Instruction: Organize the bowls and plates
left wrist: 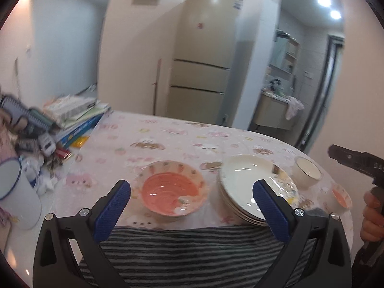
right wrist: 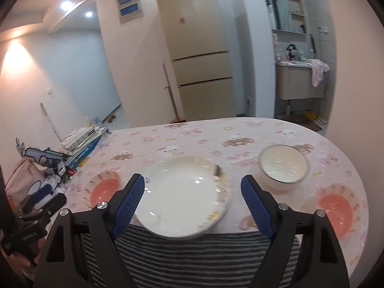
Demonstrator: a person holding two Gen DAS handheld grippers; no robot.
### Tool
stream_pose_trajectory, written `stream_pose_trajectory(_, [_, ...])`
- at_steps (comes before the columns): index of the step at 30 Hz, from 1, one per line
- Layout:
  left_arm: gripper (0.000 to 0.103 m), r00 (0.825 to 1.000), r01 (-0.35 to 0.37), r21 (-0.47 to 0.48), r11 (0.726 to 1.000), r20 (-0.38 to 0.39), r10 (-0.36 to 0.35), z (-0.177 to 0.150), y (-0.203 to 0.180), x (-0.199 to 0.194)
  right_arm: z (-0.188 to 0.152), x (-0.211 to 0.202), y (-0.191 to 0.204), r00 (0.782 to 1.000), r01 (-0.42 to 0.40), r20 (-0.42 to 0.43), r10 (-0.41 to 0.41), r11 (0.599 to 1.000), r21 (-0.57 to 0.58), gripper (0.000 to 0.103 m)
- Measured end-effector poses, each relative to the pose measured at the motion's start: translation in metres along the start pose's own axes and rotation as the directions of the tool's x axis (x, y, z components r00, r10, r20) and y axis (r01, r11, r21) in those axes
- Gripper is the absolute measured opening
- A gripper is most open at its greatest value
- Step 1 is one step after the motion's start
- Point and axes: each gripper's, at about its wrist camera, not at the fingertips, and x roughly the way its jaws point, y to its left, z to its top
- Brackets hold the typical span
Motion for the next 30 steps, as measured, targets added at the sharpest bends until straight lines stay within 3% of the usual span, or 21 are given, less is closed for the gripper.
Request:
stream_pose_trajectory(2, [0.101, 0.999, -0.027, -0.089, 0.996, -0.03, 0.024, 0.004, 0.023, 0.01, 0.019, 0.015, 0.019, 0.997, -0.07, -0.041, 0.071, 0.997, 0.023, 0.081])
stream_pose_trajectory(3, [0.101, 0.999, -0.009, -0.13, 0.992, -0.043, 0.003, 0.006, 0.033, 0.015, 0.029, 0.022, 0.029, 0.994, -0.099, -0.053, 0.101, 0.995, 0.027, 0.081])
stream_pose_trajectory(7, [0.1, 0.998, -0.017, -0.24, 0.971, -0.06, 0.003, 0.021, 0.057, 0.029, 0.053, 0.054, 0.072, 0.986, -0.12, -0.119, 0.119, 0.993, 0.002, 0.079])
stream_pose_trajectory(11, [0.094, 0.998, -0.035, -0.311, 0.95, -0.067, 0.014, 0.023, 0.069, 0.043, 0.05, 0.085, 0.101, 0.984, -0.064, -0.168, 0.058, 0.997, -0.031, 0.07])
stream_pose_trajectory(14, [0.091, 0.998, -0.037, -0.326, 0.945, -0.067, 0.016, 0.015, 0.075, 0.055, 0.038, 0.11, 0.117, 0.968, -0.08, -0.241, 0.063, 0.995, -0.063, 0.062])
stream_pose_trajectory(17, [0.078, 0.989, -0.147, -0.312, 0.939, -0.069, 0.131, -0.003, 0.08, 0.07, 0.021, 0.132, 0.13, 0.953, -0.095, -0.298, 0.052, 0.987, -0.133, 0.056])
stream_pose_trajectory(20, [0.069, 0.99, -0.076, -0.349, 0.934, -0.139, 0.029, -0.013, 0.093, 0.088, 0.005, 0.146, 0.137, 0.948, -0.096, -0.315, 0.039, 0.981, -0.168, 0.048])
stream_pose_trajectory(22, [0.069, 0.989, -0.071, -0.355, 0.932, -0.148, 0.018, -0.016, 0.096, 0.091, -0.002, 0.152, 0.142, 0.95, -0.07, -0.312, 0.002, 0.976, -0.206, 0.047])
stream_pose_trajectory(24, [0.058, 0.984, -0.054, -0.356, 0.933, -0.18, -0.012, -0.019, 0.096, 0.099, -0.007, 0.158, 0.146, 0.954, -0.052, -0.298, -0.018, 0.972, -0.228, 0.046])
stream_pose_trajectory(25, [0.045, 0.977, -0.045, -0.36, 0.932, -0.211, -0.035, -0.021, 0.097, 0.106, -0.008, 0.163, 0.146, 0.951, -0.065, -0.31, -0.006, 0.974, -0.218, 0.044])
stream_pose_trajectory(26, [0.041, 0.972, -0.046, -0.365, 0.93, -0.231, -0.043, -0.022, 0.097, 0.11, -0.01, 0.171, 0.144, 0.94, -0.079, -0.341, 0.006, 0.977, -0.2, 0.041])
stream_pose_trajectory(30, [0.04, 0.966, -0.009, -0.386, 0.922, -0.243, -0.092, -0.025, 0.098, 0.117, -0.018, 0.195, 0.135, 0.877, -0.178, -0.464, 0.122, 0.981, -0.078, 0.025])
